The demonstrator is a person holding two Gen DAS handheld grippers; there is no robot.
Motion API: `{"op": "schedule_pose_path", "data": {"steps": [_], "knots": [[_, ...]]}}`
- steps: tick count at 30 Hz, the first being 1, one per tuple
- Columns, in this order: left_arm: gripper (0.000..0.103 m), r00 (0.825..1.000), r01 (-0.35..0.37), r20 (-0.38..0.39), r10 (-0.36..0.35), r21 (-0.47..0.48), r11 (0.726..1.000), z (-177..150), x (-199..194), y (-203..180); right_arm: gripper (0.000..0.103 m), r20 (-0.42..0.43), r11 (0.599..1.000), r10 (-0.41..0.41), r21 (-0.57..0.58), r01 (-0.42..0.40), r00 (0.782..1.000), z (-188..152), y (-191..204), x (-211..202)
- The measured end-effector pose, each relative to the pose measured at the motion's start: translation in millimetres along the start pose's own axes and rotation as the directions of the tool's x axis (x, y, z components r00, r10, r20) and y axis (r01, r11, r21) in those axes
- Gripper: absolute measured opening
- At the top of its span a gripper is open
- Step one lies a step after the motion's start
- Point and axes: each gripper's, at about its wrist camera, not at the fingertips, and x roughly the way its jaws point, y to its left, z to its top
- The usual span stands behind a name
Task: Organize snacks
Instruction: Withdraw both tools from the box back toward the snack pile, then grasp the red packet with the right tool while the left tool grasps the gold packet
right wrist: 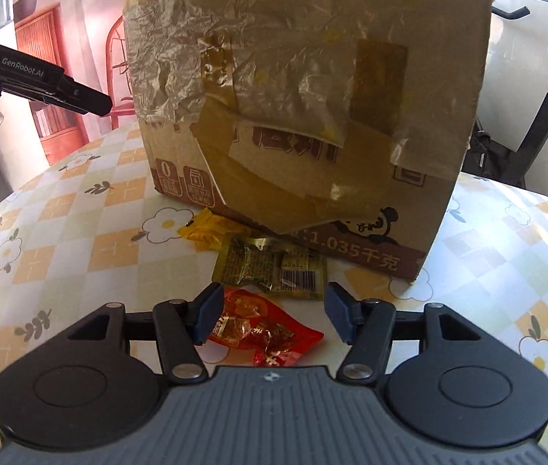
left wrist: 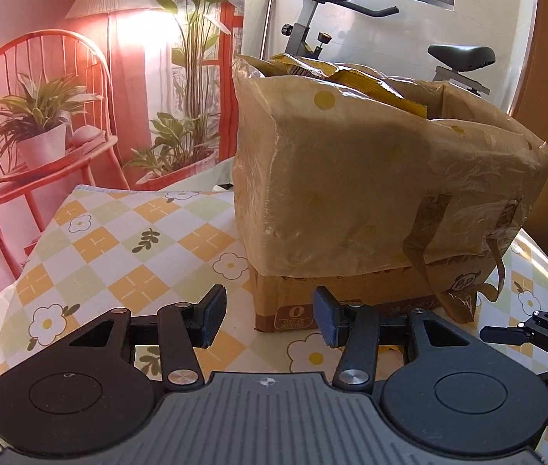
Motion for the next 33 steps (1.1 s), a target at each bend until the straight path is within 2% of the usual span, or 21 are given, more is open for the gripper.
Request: {"op": "schedule_pose_path", "data": {"steps": [6, 12, 25, 30, 33], "knots": [[0.052, 0.999, 0.017, -0.029, -0.018, -0.022, 1.000, -14, 16, -6, 0.061, -0.058, 0.992, 0.032, -0.122, -0.039, 0.998, -6, 9, 9], [0.052, 0.998, 0.035, -0.052, -0.036, -0.020, 0.999, -20, 27, -14, 0.063, -0.087, 0.980, 0.066, -0.182, -0.081, 0.994, -9, 15, 15], [0.052, 0.993, 0.079, -0.082, -0.080, -0.017, 0.997, -35, 32, -40, 0.070, -0.093, 0.991, 0.085, -0.097, -0.094, 0.992, -11, 3, 29], [0.052, 0.990, 0.095, -0.100, -0.096, -0.018, 0.995, -38, 38, -49, 0.046, -0.063, 0.991, 0.107, -0.078, -0.112, 0.992, -16, 5, 19], [0.052, 0.988, 0.110, -0.108, -0.110, -0.012, 0.994, -40, 40, -55, 0.044, -0.049, 0.991, 0.120, -0.048, -0.122, 0.992, -20, 3, 13]]}}
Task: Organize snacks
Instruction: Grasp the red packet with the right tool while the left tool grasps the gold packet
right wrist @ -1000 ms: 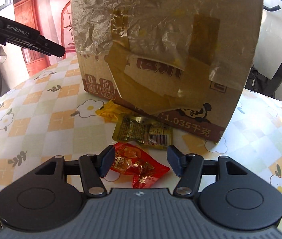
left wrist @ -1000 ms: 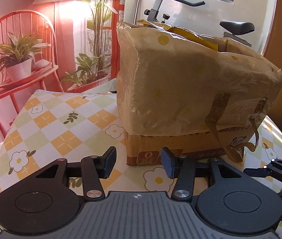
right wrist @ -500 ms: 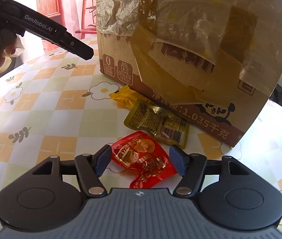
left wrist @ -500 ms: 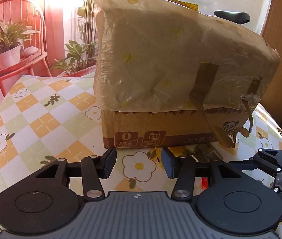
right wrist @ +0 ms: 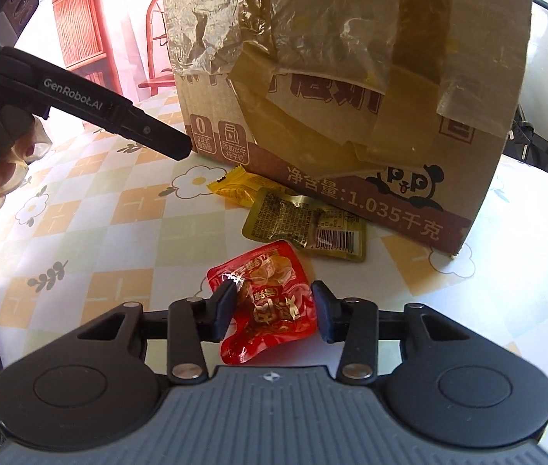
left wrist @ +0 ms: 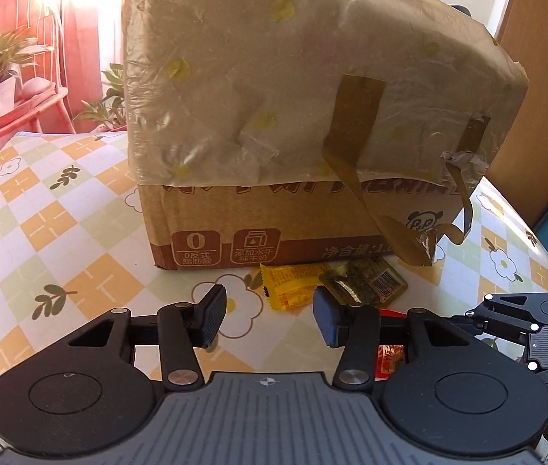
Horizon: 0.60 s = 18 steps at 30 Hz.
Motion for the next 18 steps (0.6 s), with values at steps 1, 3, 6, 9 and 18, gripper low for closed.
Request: {"op": "schedule_pose_path", "data": {"steps": [1, 3, 6, 9, 18], "knots": [[0.052, 1.000, 0.006, -0.005, -0.006, 0.007, 1.000, 0, 2, -3, 0.043, 0.003, 1.000, 0.001, 0.002, -0.001, 1.000, -1, -1, -1], [0.052, 1.000, 0.009, -0.012, -0.009, 0.024, 1.000, 0, 6, -9, 0.040, 0.013, 1.000, 0.002, 0.005, -0.002, 1.000, -3, -1, -6], [0.052, 1.000, 0.025, -0.020, -0.024, 0.052, 0.998, 2, 13, -20, 0.039, 0.024, 1.000, -0.017, 0.003, 0.017, 1.000, -3, -4, -12], [0.052, 0.999, 0.046, -0.023, -0.044, 0.088, 0.995, 6, 25, -34, 0.039, 0.038, 0.996, -0.082, 0.026, 0.081, 0.996, -4, -12, -19], [0.052, 0.992, 0.121, -0.051, -0.113, 0.212, 0.970, 17, 64, -71, 0.040, 0.047, 0.946, -0.236, 0.239, 0.219, 0.971, -19, -54, -27]]}}
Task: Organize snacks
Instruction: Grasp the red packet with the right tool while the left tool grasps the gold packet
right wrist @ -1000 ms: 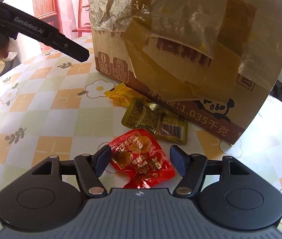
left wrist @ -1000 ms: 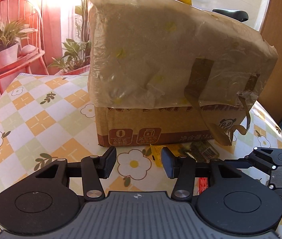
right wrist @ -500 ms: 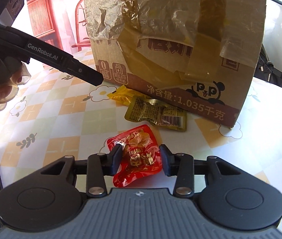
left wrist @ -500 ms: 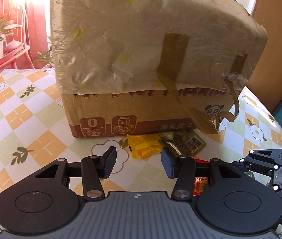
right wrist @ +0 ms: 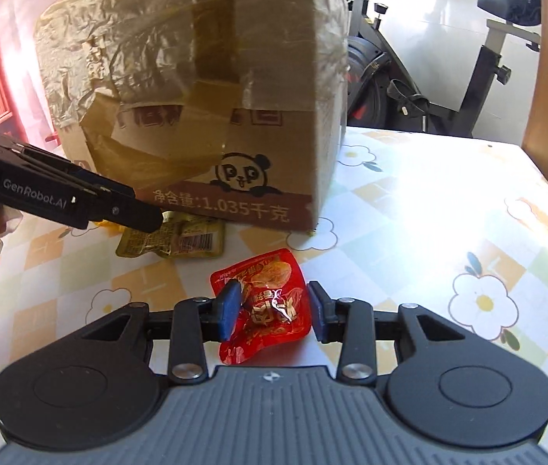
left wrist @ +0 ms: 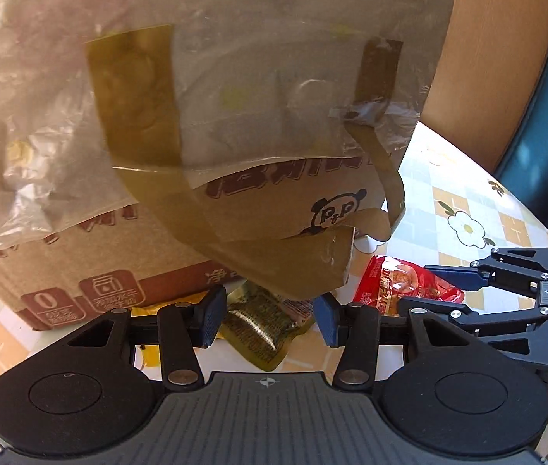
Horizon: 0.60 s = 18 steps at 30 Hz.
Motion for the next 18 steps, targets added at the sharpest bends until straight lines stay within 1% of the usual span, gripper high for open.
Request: {"op": "schedule_pose_path", "data": {"steps": [3, 6, 9, 16, 18], "knots": [[0.052, 1.000, -0.008, -0.010, 0.008, -0.002, 1.000, 4, 13, 0, 0.042, 0.015, 1.000, -0.002, 0.014, 0.002, 1.000, -4, -2, -1], [0.052, 1.000, -0.014, -0.020, 0.014, -0.011, 1.000, 5, 23, 4, 0.042, 0.028, 1.000, 0.000, 0.018, -0.001, 1.000, -6, -3, -2], [0.052, 1.000, 0.001, -0.030, -0.002, -0.025, 1.000, 4, 30, 5, 0.042, 0.033, 1.000, 0.004, 0.018, -0.004, 0.999, -7, -3, -3], [0.053, 0.998, 0.023, -0.056, -0.025, -0.037, 0.999, -10, 24, -3, 0.042, 0.044, 0.999, 0.011, 0.030, -0.012, 0.999, -11, -4, -4], [0.054, 0.998, 0.008, -0.066, -0.009, -0.018, 1.000, -17, 22, -10, 0.042, 0.046, 0.999, 0.013, 0.036, -0.015, 0.999, -11, -4, -4]]}}
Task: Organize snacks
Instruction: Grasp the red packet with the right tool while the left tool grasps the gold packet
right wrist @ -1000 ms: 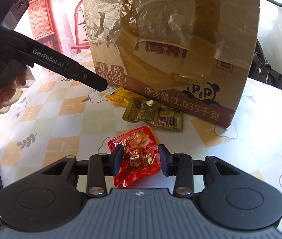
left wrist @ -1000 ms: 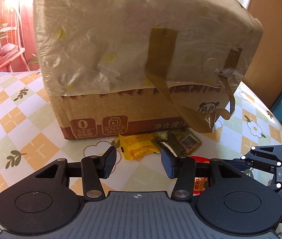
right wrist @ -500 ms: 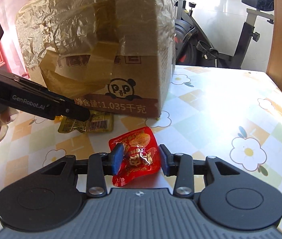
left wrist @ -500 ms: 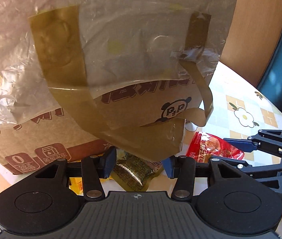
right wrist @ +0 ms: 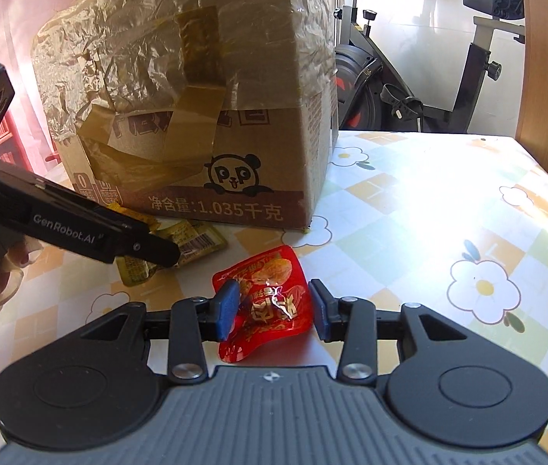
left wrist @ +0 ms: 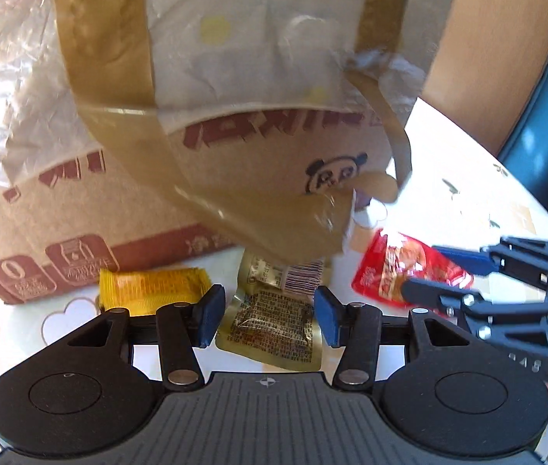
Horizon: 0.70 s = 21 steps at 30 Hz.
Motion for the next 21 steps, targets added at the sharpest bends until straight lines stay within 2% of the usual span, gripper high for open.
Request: {"op": "schedule_pose_path", "data": {"steps": [5, 9, 21], "knots": [[0.062, 0.999, -0.033, 0.012, 0.033, 0.012, 0.999, -13, -5, -16, 0.042, 0.002, 1.000, 0.007, 0.006, -0.007, 1.000, 0, -2, 0], [0.062, 1.000, -0.020, 0.014, 0.020, 0.014, 1.000, -15, -1, -25, 0.042, 0.003, 1.000, 0.011, 0.012, -0.011, 1.000, 1, -3, 0], [0.064, 0.997, -0.055, 0.048, 0.052, 0.061, 0.997, -35, -11, -49, 0.042, 0.007, 0.999, 0.018, 0.027, -0.018, 1.000, 1, -4, 0]]}}
